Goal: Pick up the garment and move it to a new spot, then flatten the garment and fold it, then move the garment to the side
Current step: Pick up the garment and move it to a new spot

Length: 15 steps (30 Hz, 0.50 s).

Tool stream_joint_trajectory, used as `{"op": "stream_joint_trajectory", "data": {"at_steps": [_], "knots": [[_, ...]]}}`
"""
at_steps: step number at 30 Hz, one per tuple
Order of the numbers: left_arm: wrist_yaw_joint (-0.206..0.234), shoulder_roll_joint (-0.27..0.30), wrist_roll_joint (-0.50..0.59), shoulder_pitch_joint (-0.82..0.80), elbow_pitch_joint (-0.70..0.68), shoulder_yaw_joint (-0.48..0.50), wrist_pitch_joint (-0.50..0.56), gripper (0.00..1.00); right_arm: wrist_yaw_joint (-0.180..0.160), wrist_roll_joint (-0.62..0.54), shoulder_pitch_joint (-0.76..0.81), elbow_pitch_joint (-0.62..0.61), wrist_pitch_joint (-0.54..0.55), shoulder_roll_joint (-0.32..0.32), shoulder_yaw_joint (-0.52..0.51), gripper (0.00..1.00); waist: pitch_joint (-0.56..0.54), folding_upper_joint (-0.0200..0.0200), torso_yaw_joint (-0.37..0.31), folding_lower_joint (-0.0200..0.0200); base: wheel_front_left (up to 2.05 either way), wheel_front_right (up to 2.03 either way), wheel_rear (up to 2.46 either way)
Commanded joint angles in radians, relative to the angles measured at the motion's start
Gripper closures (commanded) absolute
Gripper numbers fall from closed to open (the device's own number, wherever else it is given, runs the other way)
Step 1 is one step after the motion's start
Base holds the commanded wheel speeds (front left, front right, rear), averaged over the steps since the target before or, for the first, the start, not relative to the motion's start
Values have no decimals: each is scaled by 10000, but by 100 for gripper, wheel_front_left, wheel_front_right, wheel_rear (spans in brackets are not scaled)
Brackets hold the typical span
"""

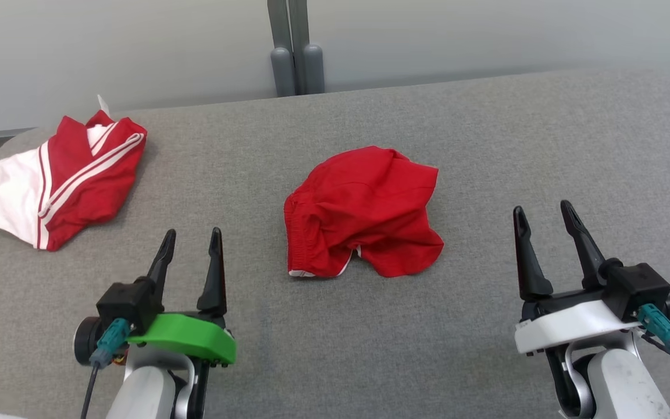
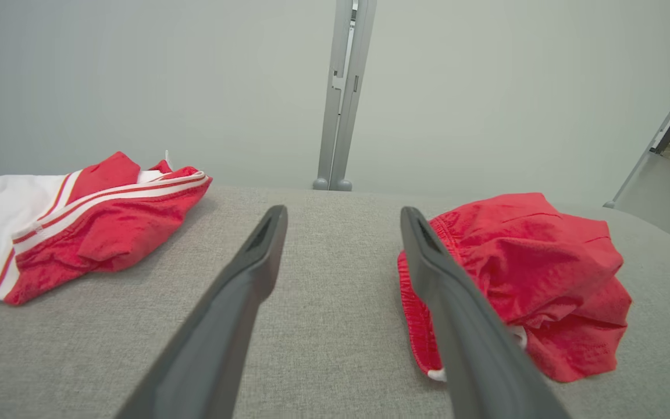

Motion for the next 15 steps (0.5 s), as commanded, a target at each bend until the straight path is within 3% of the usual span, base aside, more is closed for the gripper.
{"op": "stream_joint_trajectory", "data": {"at_steps": [1,15], "knots": [[80,-47,108,318,-127,156,-6,0,5,-58,206,22,-31,-24,14,0,-179,0,120,0,0,0,0],[84,-407,725,1801,-932,1023,-5,0,5,271,998,41,-31,-24,95,0,-506,0,196,0,0,0,0]]}}
